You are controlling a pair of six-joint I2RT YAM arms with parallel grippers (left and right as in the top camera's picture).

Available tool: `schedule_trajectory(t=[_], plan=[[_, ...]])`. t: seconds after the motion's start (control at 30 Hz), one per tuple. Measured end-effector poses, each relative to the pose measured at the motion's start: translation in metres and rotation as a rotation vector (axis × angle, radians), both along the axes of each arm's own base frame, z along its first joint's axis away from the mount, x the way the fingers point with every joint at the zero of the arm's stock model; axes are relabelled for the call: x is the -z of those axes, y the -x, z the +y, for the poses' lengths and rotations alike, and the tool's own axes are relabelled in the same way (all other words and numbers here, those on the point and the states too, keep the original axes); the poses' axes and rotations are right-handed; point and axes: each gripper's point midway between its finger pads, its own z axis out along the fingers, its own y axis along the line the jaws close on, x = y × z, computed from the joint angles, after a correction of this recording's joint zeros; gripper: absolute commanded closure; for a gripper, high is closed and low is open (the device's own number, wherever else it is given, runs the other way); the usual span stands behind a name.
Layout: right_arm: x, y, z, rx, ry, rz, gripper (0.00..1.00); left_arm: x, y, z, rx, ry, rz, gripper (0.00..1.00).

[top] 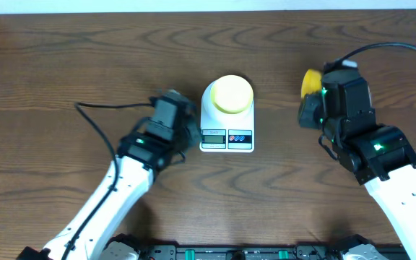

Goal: Scoop item into bowl and weigh 50g on scale

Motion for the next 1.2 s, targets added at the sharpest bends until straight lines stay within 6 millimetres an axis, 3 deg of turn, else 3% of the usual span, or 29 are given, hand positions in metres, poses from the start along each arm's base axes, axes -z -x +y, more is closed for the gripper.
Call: schedule_trajectory(t=[0.07,0.23,0.37,0.57,0.67,1.0,1.2], plan=[[0.008,0.009,0.000,-0.012,0.005,0.048,0.99,-0.002,0.010,-0.024,0.041,0.024,-0.002,0.93],[0.011,0.013,0.001,-0.039,0.017,0.069,0.99,-0.010,0.017,-0.060,0.103,0.065,-0.058,0.93],[0.011,0.013,0.001,-0.054,0.028,0.068,0.99,0.005,0.014,-0.076,0.119,0.041,-0.064,0.93],[0.012,0.013,0.001,-0.067,0.037,0.068,0.99,0.054,0.002,-0.081,0.106,-0.030,-0.010,0.93],[0.011,0.013,0.001,-0.069,0.040,0.067,0.99,0.069,-0.004,-0.085,0.104,-0.039,-0.005,0.93],[0.011,0.013,0.000,-0.065,0.045,0.066,0.99,0.092,-0.014,-0.092,0.100,-0.047,-0.004,0.93],[0.011,0.013,0.000,-0.064,0.046,0.065,0.99,0.094,-0.015,-0.093,0.100,-0.046,-0.005,0.93]])
